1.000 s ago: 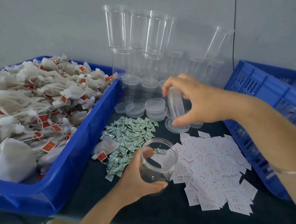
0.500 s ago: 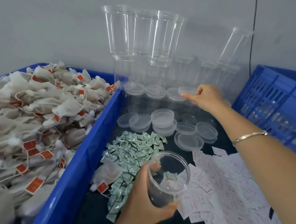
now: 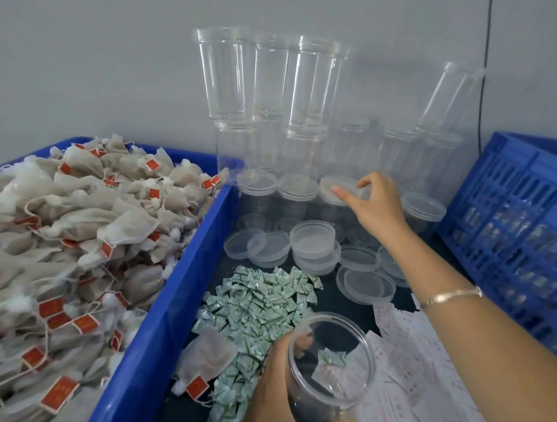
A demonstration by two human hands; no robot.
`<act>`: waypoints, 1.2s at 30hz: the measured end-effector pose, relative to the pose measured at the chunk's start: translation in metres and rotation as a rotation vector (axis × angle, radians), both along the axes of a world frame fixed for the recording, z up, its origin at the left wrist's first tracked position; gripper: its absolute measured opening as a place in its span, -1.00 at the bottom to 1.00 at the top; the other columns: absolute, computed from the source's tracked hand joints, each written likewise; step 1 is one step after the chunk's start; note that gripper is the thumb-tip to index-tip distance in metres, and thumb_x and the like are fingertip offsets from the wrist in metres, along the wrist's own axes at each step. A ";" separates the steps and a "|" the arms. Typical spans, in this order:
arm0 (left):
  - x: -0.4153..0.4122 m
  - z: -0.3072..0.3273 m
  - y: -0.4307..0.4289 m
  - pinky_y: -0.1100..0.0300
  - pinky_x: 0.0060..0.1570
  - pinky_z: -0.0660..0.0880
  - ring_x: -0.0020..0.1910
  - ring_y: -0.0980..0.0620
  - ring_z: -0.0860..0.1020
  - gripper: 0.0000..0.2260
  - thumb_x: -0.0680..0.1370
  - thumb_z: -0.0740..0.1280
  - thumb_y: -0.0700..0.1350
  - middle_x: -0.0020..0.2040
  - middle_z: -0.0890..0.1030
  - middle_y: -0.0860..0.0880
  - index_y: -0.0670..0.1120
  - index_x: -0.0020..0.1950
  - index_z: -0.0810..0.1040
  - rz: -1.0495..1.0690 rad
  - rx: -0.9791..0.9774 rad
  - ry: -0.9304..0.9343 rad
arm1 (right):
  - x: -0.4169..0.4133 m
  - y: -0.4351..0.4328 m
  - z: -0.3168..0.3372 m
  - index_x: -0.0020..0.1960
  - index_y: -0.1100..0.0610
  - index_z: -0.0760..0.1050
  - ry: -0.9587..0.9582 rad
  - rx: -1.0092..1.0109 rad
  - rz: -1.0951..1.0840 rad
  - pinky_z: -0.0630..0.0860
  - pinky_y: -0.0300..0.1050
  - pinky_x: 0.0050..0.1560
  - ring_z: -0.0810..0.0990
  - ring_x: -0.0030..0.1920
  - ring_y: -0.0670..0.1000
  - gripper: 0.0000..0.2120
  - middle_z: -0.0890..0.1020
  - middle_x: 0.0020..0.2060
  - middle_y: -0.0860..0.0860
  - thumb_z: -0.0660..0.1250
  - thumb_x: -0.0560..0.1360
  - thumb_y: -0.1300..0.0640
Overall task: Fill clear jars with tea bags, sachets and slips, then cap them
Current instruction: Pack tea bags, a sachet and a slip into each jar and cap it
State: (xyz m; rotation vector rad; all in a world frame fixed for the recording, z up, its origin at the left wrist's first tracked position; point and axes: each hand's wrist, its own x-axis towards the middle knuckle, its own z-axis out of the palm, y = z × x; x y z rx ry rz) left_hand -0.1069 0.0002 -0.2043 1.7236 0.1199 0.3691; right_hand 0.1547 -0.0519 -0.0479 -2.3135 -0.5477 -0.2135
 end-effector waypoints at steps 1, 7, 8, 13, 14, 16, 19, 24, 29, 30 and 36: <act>-0.003 0.004 -0.003 0.22 0.15 0.53 0.21 0.19 0.54 -0.05 0.12 0.63 0.22 0.27 0.49 0.23 0.19 0.42 0.27 0.026 0.040 -0.019 | -0.017 -0.009 -0.002 0.13 0.13 0.47 0.016 0.071 0.040 0.30 -0.19 0.06 0.40 0.12 -0.04 -0.52 0.43 0.20 0.03 0.39 0.48 -0.25; -0.018 0.023 -0.007 0.29 0.33 0.35 0.37 0.34 0.33 -0.01 0.18 0.59 0.27 0.38 0.36 0.33 0.34 0.46 0.07 0.051 0.009 0.031 | -0.156 -0.081 -0.043 0.11 -0.18 0.50 0.306 0.397 0.326 0.39 -0.28 0.20 0.52 0.16 -0.35 -0.42 0.59 0.09 -0.32 0.34 0.26 -0.52; -0.022 0.031 -0.008 0.24 0.39 0.32 0.39 0.35 0.29 0.07 0.18 0.61 0.24 0.41 0.31 0.35 0.32 0.49 -0.01 0.024 -0.014 0.062 | -0.173 -0.090 -0.055 0.21 -0.21 0.44 0.362 0.380 0.391 0.40 -0.31 0.24 0.48 0.22 -0.37 -0.33 0.55 0.15 -0.36 0.36 0.21 -0.51; -0.055 0.068 -0.004 0.67 0.21 0.09 0.40 0.53 0.05 0.11 0.39 0.54 -0.11 0.37 0.00 0.62 0.21 0.51 -0.32 -0.100 0.202 0.037 | -0.219 -0.100 -0.101 0.43 -0.16 0.22 0.476 0.462 0.542 0.50 -0.40 0.17 0.49 0.27 -0.29 -0.02 0.46 0.30 -0.10 0.64 0.13 -0.10; -0.063 0.083 0.000 0.68 0.24 0.02 0.42 0.51 -0.01 0.06 0.41 0.51 -0.10 0.41 -0.06 0.58 0.23 0.53 -0.29 -0.094 0.285 0.018 | -0.223 -0.097 -0.106 0.43 -0.16 0.22 0.468 0.496 0.526 0.51 -0.36 0.20 0.50 0.28 -0.26 0.00 0.47 0.29 -0.06 0.71 0.15 -0.04; -0.076 0.114 0.015 0.63 0.31 -0.05 0.45 0.48 -0.05 -0.06 0.44 0.47 -0.07 0.47 -0.05 0.50 0.28 0.54 -0.14 -0.075 0.358 -0.011 | -0.227 -0.089 -0.116 0.41 -0.23 0.21 0.437 0.529 0.484 0.50 -0.35 0.21 0.50 0.30 -0.22 -0.01 0.49 0.28 -0.05 0.68 0.15 0.02; -0.082 0.157 0.049 0.47 0.39 0.13 0.43 0.43 0.15 -0.38 0.51 0.40 -0.19 0.45 0.22 0.40 0.22 0.47 0.26 0.063 0.325 -0.082 | -0.236 -0.077 -0.128 0.40 -0.34 0.13 0.409 0.499 0.458 0.42 -0.48 0.11 0.52 0.23 -0.26 -0.01 0.49 0.26 -0.15 0.63 0.15 -0.05; -0.055 0.188 0.116 0.36 0.00 0.36 0.14 0.07 0.48 -0.71 0.57 0.23 -0.25 0.27 0.52 0.03 -0.04 0.27 0.49 0.543 0.763 0.088 | -0.242 -0.072 -0.137 0.23 -0.55 0.22 0.351 0.507 0.450 0.41 -0.52 0.06 0.54 0.18 -0.27 -0.16 0.51 0.11 -0.40 0.64 0.17 -0.12; -0.035 0.159 0.163 -0.01 0.18 0.41 0.31 -0.15 0.42 -0.59 0.60 0.23 -0.20 0.37 0.41 -0.18 -0.14 0.45 0.27 0.569 1.099 0.670 | -0.244 -0.072 -0.132 0.28 -0.41 0.26 0.356 0.535 0.440 0.43 -0.51 0.03 0.57 0.15 -0.26 -0.17 0.51 0.11 -0.40 0.63 0.14 -0.30; -0.035 0.150 0.166 0.00 0.14 0.42 0.27 -0.14 0.44 -0.64 0.59 0.24 -0.20 0.33 0.45 -0.16 -0.12 0.38 0.34 0.562 1.166 0.742 | -0.245 -0.071 -0.133 0.31 -0.35 0.25 0.357 0.529 0.434 0.44 -0.49 0.03 0.59 0.12 -0.21 -0.12 0.51 0.12 -0.39 0.61 0.11 -0.35; -0.033 0.139 0.165 0.09 0.01 0.46 0.01 -0.08 0.54 -0.83 0.58 0.25 -0.29 0.09 0.60 -0.17 -0.18 0.10 0.59 0.719 0.905 0.513 | -0.243 -0.072 -0.137 0.36 -0.25 0.26 0.335 0.514 0.432 0.47 -0.46 0.00 0.63 0.07 -0.16 -0.11 0.58 0.12 -0.25 0.63 0.16 -0.25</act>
